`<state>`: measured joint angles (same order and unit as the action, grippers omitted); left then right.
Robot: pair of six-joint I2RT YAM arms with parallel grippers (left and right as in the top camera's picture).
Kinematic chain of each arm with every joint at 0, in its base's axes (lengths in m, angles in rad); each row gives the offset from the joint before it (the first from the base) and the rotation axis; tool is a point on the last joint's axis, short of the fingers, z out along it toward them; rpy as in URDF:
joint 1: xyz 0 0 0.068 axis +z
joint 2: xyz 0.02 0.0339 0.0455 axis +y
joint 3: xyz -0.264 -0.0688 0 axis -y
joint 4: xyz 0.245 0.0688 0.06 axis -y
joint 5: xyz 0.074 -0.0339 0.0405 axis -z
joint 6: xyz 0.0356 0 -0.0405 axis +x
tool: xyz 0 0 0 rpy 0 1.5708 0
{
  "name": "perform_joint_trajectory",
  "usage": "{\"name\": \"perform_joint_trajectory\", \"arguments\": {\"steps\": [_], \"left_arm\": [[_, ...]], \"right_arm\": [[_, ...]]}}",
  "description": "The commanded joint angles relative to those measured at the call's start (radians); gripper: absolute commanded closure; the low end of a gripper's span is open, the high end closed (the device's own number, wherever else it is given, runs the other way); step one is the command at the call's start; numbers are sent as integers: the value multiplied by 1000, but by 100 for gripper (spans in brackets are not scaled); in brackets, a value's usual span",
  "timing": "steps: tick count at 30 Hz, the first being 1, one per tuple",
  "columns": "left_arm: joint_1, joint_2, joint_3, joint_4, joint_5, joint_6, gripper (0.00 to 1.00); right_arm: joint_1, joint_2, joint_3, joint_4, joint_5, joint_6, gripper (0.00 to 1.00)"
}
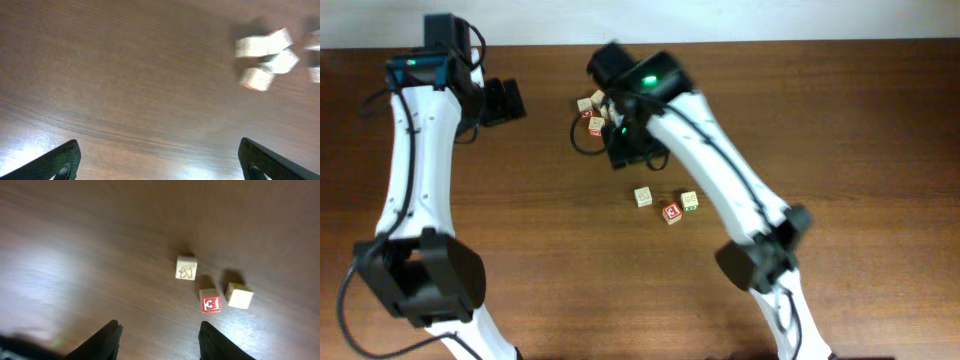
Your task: Rotate 3 blocks
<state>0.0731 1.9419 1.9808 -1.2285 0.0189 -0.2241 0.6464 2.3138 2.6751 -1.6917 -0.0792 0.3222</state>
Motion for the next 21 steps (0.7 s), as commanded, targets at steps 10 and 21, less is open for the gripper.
{"name": "perform_joint_trajectory", "arguments": {"steps": [10,21], "left_arm": [[-249,-229,56,-206,5,-34,7],[-277,-218,-294,35,-68,-210,8]], "right_arm": [[-100,-818,-372,-7,133,136,48],[-97,-809,-1241,447,4,293,59]]}}
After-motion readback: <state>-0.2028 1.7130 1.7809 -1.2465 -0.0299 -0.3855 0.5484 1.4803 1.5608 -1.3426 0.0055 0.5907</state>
